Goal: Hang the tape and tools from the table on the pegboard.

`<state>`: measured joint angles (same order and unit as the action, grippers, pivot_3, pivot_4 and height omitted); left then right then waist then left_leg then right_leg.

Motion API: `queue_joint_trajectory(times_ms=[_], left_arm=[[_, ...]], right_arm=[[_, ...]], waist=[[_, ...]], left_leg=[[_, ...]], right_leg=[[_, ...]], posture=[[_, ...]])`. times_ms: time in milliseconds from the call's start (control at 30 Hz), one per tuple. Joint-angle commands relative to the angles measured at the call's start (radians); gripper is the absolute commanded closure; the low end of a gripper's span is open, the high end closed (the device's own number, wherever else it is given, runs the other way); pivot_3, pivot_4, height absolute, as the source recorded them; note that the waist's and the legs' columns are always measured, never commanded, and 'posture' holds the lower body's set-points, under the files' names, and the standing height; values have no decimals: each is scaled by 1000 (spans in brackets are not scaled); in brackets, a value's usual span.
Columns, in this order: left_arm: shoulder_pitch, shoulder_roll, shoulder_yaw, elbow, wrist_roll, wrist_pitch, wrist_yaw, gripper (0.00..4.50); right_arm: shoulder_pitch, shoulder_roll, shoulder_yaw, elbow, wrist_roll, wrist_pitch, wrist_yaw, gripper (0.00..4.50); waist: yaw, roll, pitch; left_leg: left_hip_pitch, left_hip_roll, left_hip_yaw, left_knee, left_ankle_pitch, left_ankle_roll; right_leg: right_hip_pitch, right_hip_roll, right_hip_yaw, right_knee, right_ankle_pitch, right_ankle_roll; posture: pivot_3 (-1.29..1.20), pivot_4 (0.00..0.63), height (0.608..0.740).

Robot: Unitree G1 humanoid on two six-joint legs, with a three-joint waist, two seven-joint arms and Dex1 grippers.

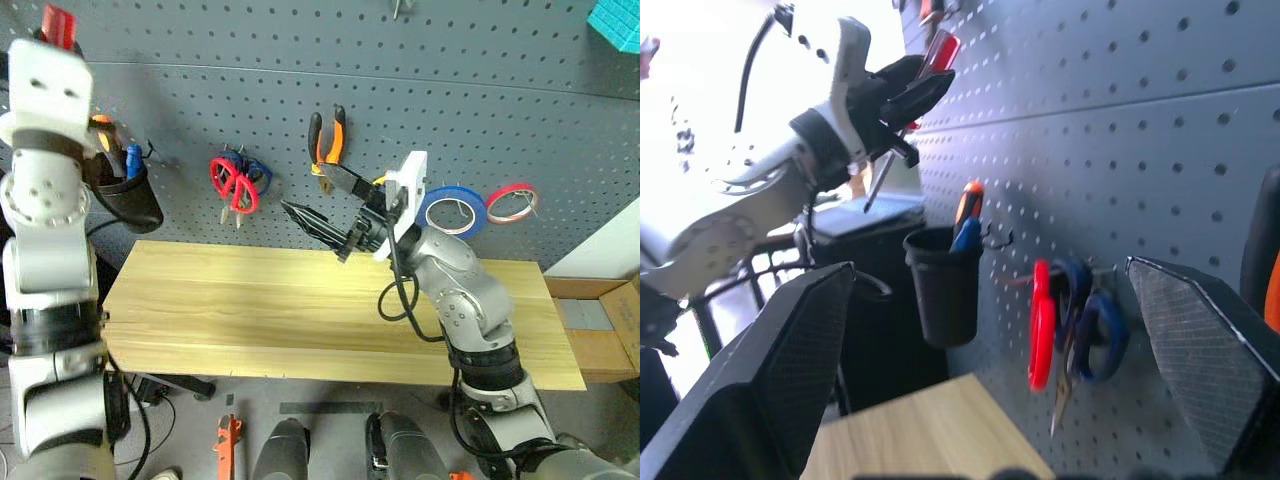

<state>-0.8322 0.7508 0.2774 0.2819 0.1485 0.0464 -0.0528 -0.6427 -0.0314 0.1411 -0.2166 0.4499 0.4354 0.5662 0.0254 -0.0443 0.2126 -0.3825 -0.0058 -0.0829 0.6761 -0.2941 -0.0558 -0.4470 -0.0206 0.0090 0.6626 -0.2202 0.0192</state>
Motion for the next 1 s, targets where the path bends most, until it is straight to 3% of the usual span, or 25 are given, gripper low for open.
queue_joint_trajectory(times_ms=[33, 233, 533, 800, 1000], left_arm=[[-62, 5, 4, 130, -23, -96, 12, 3631], [-118, -26, 26, 318, -103, -129, -4, 3631], [-119, -62, 22, 327, -138, -135, 3, 3631], [-250, -28, 22, 441, -153, -220, -16, 3631], [-239, -33, 20, 477, -163, -263, -25, 3631]], right_arm=[[-13, -1, -2, -12, -30, -53, -18, 0], [1, -1, 0, -21, -49, -60, -39, 0], [22, -6, 19, -24, -61, -66, -43, 0], [-3, 13, 16, 15, -76, -95, -43, 0], [-5, 15, 13, 24, -78, -103, -49, 0]], waist=[[-1, 0, -1], [-2, 0, -1], [4, -1, -2], [2, -3, -5], [-1, -3, -5]], left_leg=[[0, 0, 0, 0, 0, 0], [-1, 0, 2, 0, 0, 0], [0, -1, 0, 2, 0, 2], [0, -1, 0, 3, 0, 2], [1, 0, 1, 2, 0, 2]], right_leg=[[0, 0, 0, 0, 0, 0], [-2, 0, 2, 1, 0, 0], [0, 0, 1, 3, 0, 0], [0, 0, 0, 4, 0, 0], [0, 1, 1, 4, 0, 0]], posture=[[111, 115, 740], [104, 136, 740], [122, 139, 740], [135, 134, 740], [129, 144, 740]])
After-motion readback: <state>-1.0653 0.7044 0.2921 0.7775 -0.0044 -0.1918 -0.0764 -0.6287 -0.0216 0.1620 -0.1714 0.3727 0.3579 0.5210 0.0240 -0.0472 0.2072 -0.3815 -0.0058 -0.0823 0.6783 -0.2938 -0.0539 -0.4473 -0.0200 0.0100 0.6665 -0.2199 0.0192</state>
